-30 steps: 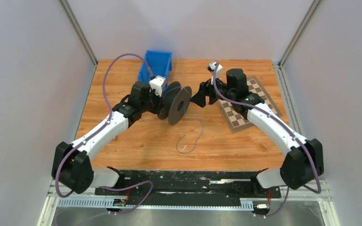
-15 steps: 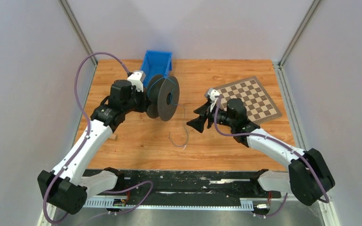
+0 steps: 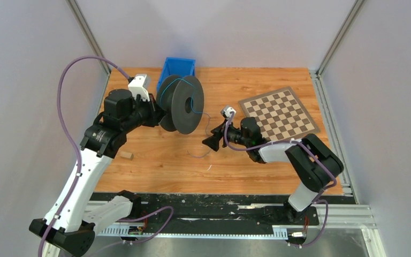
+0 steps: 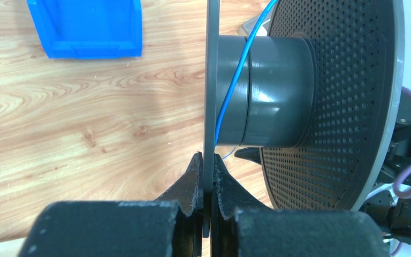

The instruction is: Wrap the cables

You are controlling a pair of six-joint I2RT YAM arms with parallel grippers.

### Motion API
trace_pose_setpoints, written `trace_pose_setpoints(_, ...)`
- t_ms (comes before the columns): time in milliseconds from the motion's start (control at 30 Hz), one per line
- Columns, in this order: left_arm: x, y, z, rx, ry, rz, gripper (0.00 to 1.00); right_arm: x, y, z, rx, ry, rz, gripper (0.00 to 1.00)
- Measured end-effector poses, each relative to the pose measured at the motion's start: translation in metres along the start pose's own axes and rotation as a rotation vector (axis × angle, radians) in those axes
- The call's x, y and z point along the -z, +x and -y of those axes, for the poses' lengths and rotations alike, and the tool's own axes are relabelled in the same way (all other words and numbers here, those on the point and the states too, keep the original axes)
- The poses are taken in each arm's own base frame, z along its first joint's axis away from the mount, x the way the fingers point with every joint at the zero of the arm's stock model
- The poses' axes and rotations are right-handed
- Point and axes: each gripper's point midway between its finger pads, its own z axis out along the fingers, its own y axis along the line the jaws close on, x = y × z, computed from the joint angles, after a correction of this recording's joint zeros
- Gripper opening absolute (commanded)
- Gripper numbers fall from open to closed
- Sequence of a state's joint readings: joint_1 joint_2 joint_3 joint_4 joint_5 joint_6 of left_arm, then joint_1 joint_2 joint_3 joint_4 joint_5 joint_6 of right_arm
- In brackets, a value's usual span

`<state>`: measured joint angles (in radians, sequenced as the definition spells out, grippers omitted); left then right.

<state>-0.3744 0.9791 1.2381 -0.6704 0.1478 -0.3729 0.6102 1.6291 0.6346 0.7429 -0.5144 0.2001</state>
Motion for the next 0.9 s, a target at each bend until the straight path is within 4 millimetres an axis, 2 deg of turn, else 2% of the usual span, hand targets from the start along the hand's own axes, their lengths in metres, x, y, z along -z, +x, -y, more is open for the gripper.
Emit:
trace_pose_setpoints(67, 0.002, 0.002, 0.000, 0.007, -0.002, -0.005, 0.00, -0.006, 0.012, 0.001, -0.027, -0.004, -0.014, 0.66)
trace_pose_setpoints(100, 0.002, 0.003, 0.000, 0.009, -0.003, -0.009, 0.00, -0.009, 0.016, 0.001, -0.036, -0.007, -0.018, 0.58)
trace_pose_setpoints(133, 0.001, 0.004, -0.001, 0.012, -0.005, -0.016, 0.00, -0.011, 0.021, 0.000, -0.047, -0.013, -0.022, 0.41)
trace_pose_setpoints(200, 0.001, 0.007, -0.002, 0.016, -0.010, -0.028, 0.00, -0.015, 0.028, -0.001, -0.065, -0.019, -0.028, 0.14)
trace_pose_setpoints(233, 0.001, 0.008, -0.002, 0.016, -0.011, -0.032, 0.00, -0.016, 0.030, -0.001, -0.067, -0.019, -0.031, 0.05)
trace_pose_setpoints(267, 0.002, 0.009, -0.002, 0.016, -0.013, -0.037, 0.00, -0.016, 0.030, 0.000, -0.077, -0.009, -0.029, 0.00)
trace_pose_setpoints(333, 0.003, 0.011, -0.003, 0.013, -0.016, -0.047, 0.00, -0.016, 0.026, 0.003, -0.086, 0.011, -0.016, 0.00)
trace_pose_setpoints(433, 0.006, 0.012, -0.004, 0.000, -0.020, -0.058, 0.00, -0.009, 0.013, 0.020, -0.101, 0.076, 0.013, 0.00)
trace_pose_setpoints(633, 0.017, 0.012, -0.002, -0.015, -0.022, -0.076, 0.00, 0.017, -0.052, 0.079, -0.107, 0.246, 0.144, 0.00)
trace_pose_setpoints(733, 0.022, 0.019, -0.005, -0.025, -0.032, -0.107, 0.00, 0.018, -0.071, 0.089, -0.099, 0.267, 0.171, 0.00)
trace_pose_setpoints(900, 0.025, 0.036, -0.011, -0.042, -0.047, -0.172, 0.00, 0.023, -0.086, 0.102, -0.146, 0.301, 0.183, 0.00)
